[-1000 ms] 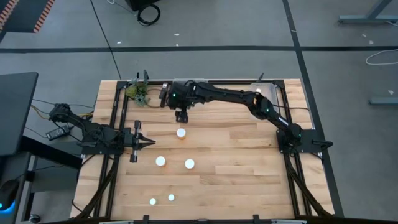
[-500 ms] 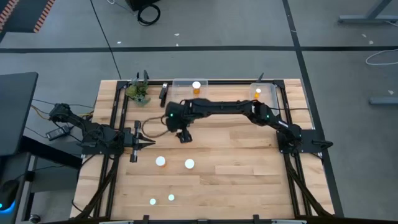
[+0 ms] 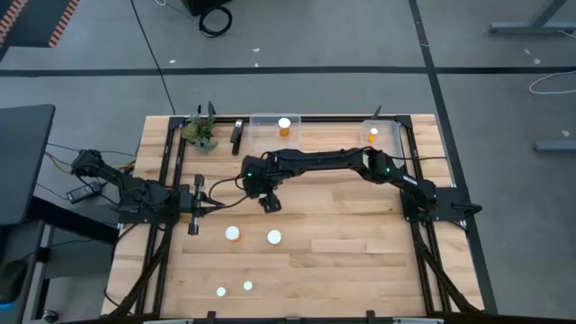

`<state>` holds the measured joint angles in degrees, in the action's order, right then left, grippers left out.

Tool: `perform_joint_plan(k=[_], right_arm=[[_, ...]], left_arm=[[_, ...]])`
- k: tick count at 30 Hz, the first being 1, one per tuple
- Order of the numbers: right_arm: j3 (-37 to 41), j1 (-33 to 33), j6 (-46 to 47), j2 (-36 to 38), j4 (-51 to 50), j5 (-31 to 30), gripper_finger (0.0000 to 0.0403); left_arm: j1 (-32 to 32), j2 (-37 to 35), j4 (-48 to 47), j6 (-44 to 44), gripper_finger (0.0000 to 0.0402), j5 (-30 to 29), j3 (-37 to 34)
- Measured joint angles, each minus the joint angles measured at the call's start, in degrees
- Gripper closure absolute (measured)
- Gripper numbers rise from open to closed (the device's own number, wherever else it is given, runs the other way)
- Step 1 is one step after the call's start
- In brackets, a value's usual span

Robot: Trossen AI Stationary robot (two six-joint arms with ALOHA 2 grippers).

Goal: Pick and place medicine bottles into bin by pill shape (circle, oval)
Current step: Put the top big orange pill bottle into the left transparent bin

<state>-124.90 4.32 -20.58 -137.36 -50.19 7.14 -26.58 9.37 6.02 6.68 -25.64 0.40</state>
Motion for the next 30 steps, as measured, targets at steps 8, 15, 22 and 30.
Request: perform_joint_plan(k=[8, 15, 22, 30], right_arm=[[4.6, 0.3, 0.5, 0.2, 0.9, 0.0, 0.012], [6.0, 0.4, 1.0, 0.1, 2.1, 0.0, 0.0132], [5.6, 0.4, 1.9, 0.1, 2.6, 0.0, 0.0174], [5.6, 1.7, 2.4, 0.5, 1.4, -2.3, 0.0185]], left_arm=[[0.0, 0.0, 0.0, 0.0, 0.0375, 0.0, 0.0], [0.0, 0.0, 0.0, 0.0, 0.0366, 0.0, 0.0], [0.0, 0.0, 0.0, 0.0, 0.0375, 0.0, 0.0], [0.0, 0.0, 0.0, 0.0, 0.0369, 0.0, 0.0]])
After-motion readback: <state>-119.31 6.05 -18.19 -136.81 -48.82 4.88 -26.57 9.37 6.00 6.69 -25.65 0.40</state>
